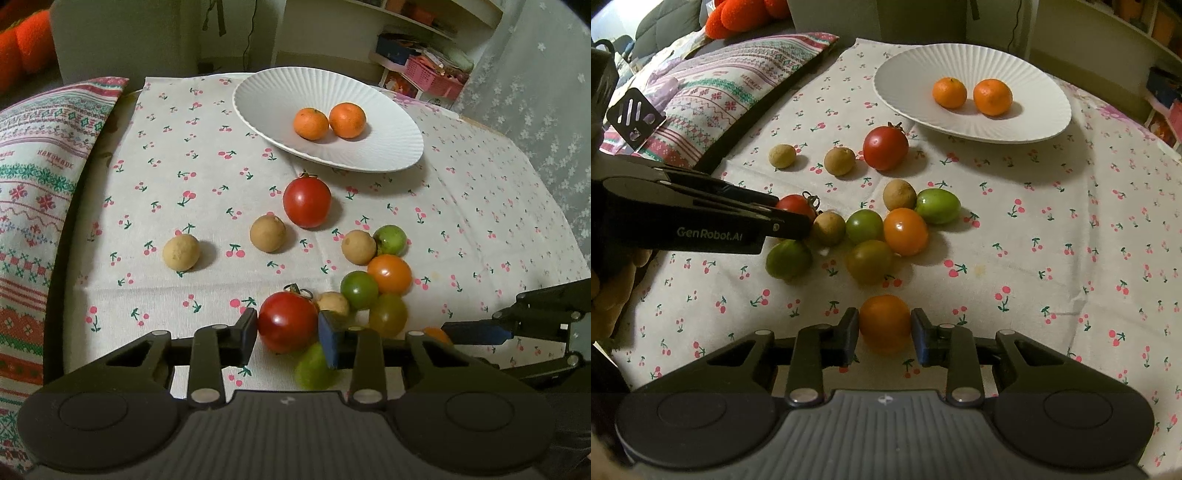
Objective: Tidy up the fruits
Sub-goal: 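Grasp a red tomato with the left gripper while the right gripper grasps an orange tomato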
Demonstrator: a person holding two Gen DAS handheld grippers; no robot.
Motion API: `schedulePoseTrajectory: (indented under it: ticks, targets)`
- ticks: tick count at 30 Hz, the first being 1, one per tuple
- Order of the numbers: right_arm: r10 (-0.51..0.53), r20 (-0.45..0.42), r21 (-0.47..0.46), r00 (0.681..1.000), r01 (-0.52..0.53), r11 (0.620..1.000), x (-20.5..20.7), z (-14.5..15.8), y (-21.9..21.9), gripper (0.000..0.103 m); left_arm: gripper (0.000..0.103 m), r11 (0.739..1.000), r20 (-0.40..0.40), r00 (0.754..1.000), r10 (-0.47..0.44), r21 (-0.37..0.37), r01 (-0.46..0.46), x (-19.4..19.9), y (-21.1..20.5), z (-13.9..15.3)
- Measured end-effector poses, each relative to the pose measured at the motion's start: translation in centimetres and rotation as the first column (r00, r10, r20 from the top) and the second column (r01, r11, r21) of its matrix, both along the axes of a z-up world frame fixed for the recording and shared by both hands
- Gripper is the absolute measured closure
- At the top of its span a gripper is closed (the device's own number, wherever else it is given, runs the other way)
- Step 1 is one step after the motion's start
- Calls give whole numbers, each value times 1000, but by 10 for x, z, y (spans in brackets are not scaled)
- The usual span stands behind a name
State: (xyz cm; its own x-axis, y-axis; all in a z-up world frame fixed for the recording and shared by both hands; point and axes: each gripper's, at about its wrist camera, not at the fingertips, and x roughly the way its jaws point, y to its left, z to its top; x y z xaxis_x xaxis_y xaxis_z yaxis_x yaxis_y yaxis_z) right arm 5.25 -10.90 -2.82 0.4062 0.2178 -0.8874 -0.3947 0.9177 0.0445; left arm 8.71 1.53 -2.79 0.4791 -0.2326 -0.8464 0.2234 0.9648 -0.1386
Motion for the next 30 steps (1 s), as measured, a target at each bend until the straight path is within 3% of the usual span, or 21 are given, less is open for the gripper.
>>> schedulePoseTrajectory:
  ticks: [9, 30]
  targets:
    - [-4, 6, -1, 1000, 4, 1000, 1, 0, 0, 76, 74, 999, -4, 1000, -22, 49, 22, 1, -8, -5]
    - [-32, 27, -1, 999, 32, 999, 4, 5, -8, 76, 75, 1000, 22, 1000, 10, 18, -10, -4, -3, 4]
